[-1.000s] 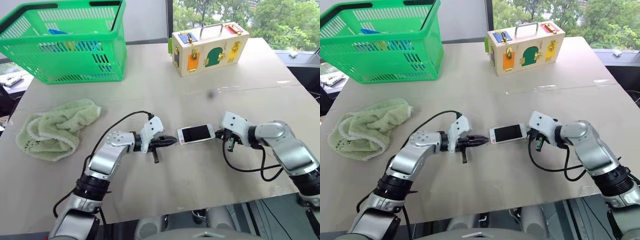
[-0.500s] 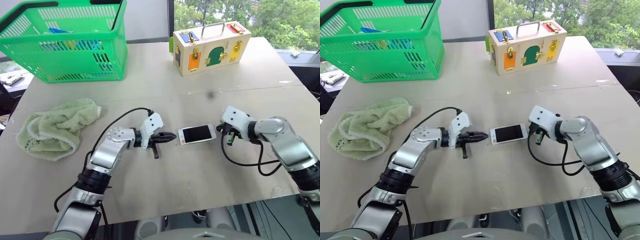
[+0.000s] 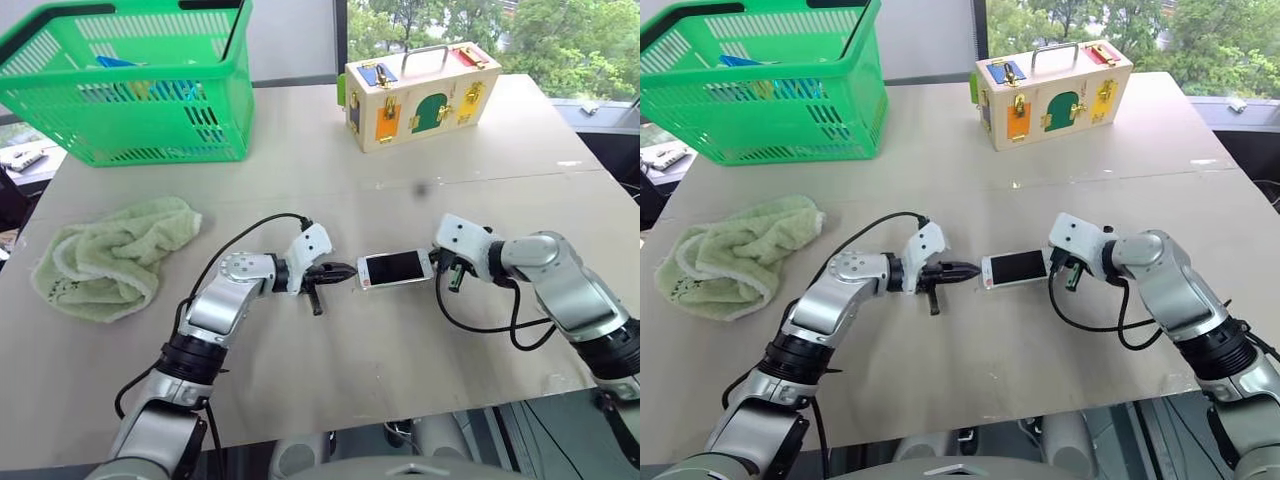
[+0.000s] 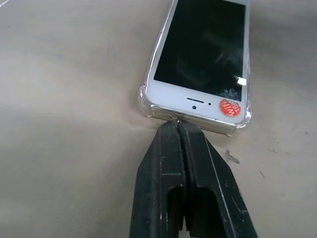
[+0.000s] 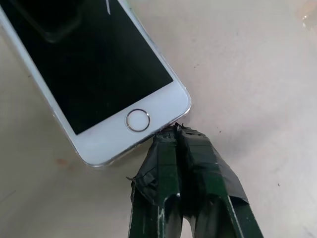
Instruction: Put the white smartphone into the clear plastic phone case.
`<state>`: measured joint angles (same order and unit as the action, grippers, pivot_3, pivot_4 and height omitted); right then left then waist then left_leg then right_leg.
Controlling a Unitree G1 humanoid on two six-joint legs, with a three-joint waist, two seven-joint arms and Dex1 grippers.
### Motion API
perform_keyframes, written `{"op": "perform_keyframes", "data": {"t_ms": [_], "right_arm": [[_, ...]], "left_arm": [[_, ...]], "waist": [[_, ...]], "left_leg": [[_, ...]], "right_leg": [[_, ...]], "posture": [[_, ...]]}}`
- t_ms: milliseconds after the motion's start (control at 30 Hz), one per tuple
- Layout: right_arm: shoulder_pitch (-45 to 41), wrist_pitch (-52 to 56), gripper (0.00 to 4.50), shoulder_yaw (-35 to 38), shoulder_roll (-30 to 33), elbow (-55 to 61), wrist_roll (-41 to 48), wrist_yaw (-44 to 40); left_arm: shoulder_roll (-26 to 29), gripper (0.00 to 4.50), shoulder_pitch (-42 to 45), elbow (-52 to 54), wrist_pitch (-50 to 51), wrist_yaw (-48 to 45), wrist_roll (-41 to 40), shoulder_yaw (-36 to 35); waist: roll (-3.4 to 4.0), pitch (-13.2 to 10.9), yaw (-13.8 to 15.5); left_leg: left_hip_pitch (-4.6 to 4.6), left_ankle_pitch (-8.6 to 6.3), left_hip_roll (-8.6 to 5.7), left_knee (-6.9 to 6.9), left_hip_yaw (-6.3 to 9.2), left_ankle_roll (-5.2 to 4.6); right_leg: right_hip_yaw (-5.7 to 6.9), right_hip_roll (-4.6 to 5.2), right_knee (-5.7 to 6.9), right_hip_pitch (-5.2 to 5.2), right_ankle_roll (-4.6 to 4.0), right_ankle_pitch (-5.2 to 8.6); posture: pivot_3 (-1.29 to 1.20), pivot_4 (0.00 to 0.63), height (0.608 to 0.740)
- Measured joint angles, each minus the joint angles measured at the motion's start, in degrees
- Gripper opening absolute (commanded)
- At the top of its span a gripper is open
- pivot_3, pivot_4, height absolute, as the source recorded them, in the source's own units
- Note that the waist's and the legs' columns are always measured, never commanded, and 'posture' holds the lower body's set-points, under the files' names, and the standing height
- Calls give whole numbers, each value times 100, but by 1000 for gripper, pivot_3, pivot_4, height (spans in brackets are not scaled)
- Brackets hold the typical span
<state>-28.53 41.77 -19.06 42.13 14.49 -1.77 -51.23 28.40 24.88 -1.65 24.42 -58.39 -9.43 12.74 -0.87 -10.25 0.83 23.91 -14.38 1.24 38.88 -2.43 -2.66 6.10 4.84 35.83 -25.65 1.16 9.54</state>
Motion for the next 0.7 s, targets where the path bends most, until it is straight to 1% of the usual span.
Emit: {"op": "perform_keyframes", "data": {"t_ms": [67,200,533,700], "right_arm": [[9,4,0,46,90,54,2,1],[6,3,0,84,66,44,3,19],[-431,31,0,-214,-574,-255,-2,9],[-449,42,0,-243,-581,-249,20,-17]], "left_arm": [[12,42,6,-11,6,23,3,-28],[14,42,145,-146,-3,150,43,-64],[-150,42,229,-273,-175,295,195,43],[-185,42,229,-274,-193,329,195,75]], "waist": [[-1,0,-3],[-1,-1,-3],[-1,-1,-7],[-2,0,-6]], "left_leg": [[0,0,0,0,-5,0],[-1,0,0,1,-2,0],[-3,0,0,1,-11,0],[-3,0,-1,2,-14,0]], "right_leg": [[-3,0,0,0,0,0],[-2,-2,0,-1,0,0],[-9,-3,1,-1,0,-1],[-11,-2,1,0,0,-1]], "posture": [[0,150,740],[0,150,740],[0,150,740],[0,150,740]]}}
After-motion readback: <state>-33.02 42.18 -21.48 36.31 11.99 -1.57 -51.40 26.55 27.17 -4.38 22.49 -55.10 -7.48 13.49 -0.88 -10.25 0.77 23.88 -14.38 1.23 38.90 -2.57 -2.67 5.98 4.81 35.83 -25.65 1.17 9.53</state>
